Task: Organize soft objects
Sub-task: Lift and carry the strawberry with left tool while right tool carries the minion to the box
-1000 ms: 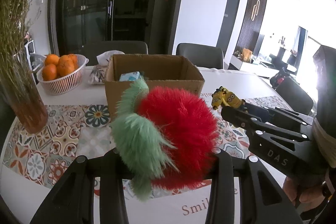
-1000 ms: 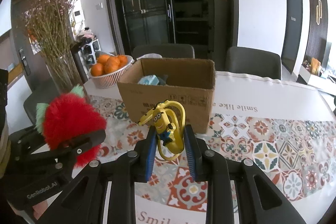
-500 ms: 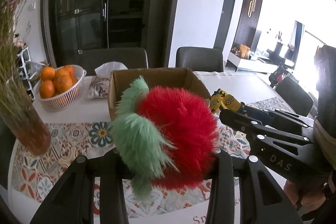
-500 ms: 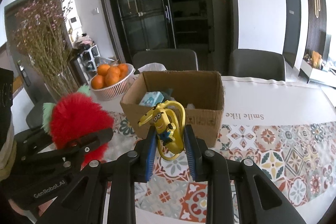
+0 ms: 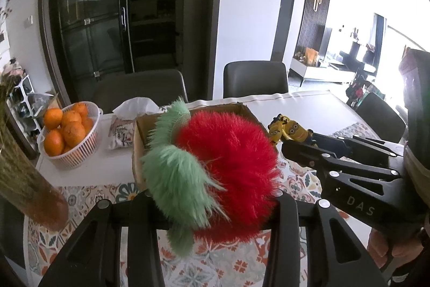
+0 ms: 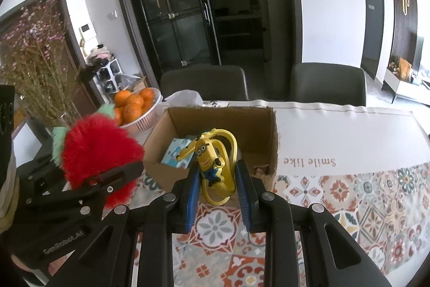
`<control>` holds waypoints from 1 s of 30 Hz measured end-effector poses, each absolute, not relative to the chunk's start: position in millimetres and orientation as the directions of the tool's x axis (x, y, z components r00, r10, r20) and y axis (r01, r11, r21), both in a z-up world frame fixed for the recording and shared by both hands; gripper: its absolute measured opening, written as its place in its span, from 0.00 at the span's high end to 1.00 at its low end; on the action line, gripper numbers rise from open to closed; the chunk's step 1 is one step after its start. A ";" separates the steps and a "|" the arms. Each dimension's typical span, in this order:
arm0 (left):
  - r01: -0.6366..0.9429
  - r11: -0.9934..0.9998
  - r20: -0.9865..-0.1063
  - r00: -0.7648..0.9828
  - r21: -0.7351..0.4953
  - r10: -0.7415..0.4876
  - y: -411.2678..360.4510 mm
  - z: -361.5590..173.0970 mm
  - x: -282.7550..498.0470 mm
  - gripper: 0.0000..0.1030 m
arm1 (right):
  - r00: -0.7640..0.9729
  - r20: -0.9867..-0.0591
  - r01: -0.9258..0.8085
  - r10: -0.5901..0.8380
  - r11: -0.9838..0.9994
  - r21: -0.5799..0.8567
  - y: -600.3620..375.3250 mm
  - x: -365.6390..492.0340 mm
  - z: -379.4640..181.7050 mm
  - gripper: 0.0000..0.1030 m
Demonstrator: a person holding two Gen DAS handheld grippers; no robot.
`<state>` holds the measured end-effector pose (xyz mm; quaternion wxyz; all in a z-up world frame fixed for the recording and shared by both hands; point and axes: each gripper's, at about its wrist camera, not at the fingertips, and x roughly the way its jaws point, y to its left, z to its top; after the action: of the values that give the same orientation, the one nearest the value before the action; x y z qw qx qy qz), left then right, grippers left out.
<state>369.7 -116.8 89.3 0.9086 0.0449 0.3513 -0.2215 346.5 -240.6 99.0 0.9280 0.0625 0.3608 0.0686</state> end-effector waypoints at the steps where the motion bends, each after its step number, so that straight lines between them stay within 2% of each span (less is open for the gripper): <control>1: 0.436 0.897 -0.661 0.652 -0.075 -0.372 -118.7 89.3 373.5 0.61 | 0.729 -0.662 -0.080 0.174 0.982 0.170 -242.8 351.7 100.0 0.73; 15: 0.435 0.897 -0.739 0.579 -0.076 -0.344 -135.7 69.8 449.4 0.61 | 0.656 -0.731 -0.078 0.187 0.981 0.180 -255.3 425.0 80.1 0.73; 25: 0.404 0.901 -0.805 0.474 -0.161 -0.357 -146.5 34.9 493.9 0.60 | 0.602 -0.776 -0.072 0.186 0.981 0.179 -263.6 470.2 53.1 0.73; 30: 0.394 0.903 -0.829 0.437 -0.172 -0.348 -155.2 23.3 507.3 0.52 | 0.587 -0.788 -0.060 0.188 0.980 0.189 -271.0 484.5 43.0 0.73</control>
<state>507.3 -155.2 23.3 0.8473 0.0238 0.4833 -0.2191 484.5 -271.0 43.0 0.8878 0.0713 0.4492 0.0699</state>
